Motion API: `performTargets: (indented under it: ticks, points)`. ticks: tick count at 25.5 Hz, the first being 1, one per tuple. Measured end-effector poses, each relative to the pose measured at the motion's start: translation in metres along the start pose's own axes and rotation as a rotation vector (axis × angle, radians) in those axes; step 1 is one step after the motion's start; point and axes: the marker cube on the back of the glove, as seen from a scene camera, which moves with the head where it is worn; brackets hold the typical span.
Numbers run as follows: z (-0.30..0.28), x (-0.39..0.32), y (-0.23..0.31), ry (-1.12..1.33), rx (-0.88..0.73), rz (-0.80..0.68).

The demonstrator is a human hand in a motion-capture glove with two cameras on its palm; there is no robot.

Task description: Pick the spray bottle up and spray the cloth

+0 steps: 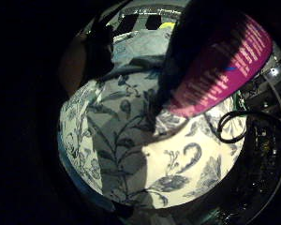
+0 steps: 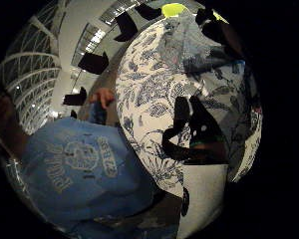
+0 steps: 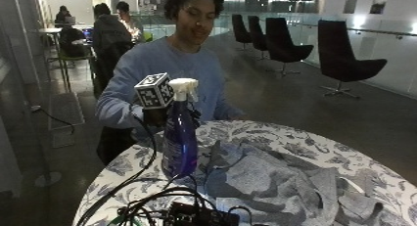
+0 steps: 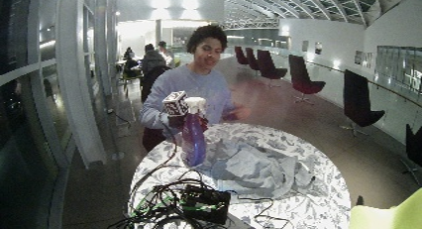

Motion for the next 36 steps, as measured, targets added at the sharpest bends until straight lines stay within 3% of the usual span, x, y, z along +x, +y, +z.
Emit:
performTargets:
  ticks: [6, 14, 17, 26, 31, 36]
  points:
    - [-0.007, 0.003, 0.000, -0.131, 0.007, 0.004]
    - [-0.028, 0.015, 0.020, -0.728, 0.113, 0.095]
    - [-0.037, 0.030, 0.030, -0.843, 0.174, 0.160]
    - [-0.044, 0.054, 0.046, -0.795, 0.257, 0.272]
    - [-0.049, 0.076, 0.042, -0.701, 0.334, 0.411]
    - [-0.045, 0.105, 0.029, -0.649, 0.361, 0.435]
